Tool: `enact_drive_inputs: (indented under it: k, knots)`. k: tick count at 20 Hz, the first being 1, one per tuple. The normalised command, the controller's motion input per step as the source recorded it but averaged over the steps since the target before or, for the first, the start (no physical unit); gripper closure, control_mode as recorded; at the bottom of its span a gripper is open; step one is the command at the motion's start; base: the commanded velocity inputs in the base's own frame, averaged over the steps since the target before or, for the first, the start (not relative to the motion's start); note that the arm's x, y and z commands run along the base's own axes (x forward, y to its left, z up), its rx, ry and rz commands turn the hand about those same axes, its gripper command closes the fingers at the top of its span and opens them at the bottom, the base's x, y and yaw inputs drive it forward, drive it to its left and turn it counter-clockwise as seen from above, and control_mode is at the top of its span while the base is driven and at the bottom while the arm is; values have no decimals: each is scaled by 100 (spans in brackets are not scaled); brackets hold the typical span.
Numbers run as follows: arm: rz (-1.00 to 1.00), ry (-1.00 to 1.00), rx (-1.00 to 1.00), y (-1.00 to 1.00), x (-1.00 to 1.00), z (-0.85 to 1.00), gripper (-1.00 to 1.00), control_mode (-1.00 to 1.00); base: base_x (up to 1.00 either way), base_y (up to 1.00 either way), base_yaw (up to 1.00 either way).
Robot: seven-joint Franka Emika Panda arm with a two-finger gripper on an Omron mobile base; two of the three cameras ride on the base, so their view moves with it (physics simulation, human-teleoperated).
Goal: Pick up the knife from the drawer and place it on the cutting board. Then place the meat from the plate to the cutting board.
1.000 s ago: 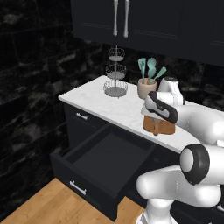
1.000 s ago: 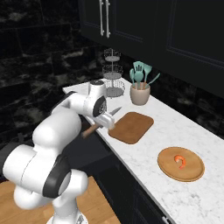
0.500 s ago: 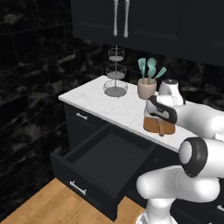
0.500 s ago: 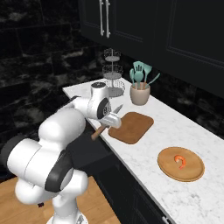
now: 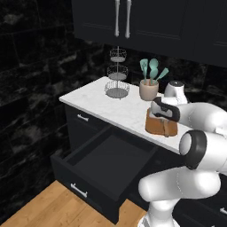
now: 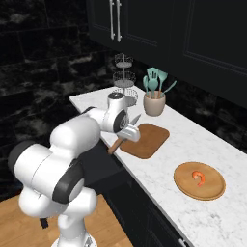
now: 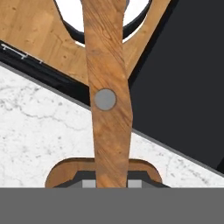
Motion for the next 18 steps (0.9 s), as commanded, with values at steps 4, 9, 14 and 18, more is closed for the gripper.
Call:
enact_drive_inputs:
  k: [4, 9, 14, 18]
  knots:
    - [0, -1, 1, 0, 39, 0, 100, -100, 0, 0, 0]
    - [-1, 3, 0, -3, 58, -11, 100, -100, 0, 0, 0]
    - [-3, 1, 0, -7, 40, -29, 100, -100, 0, 0, 0]
    - [0, -1, 0, -3, 11, -34, 100, -100, 0, 0, 0]
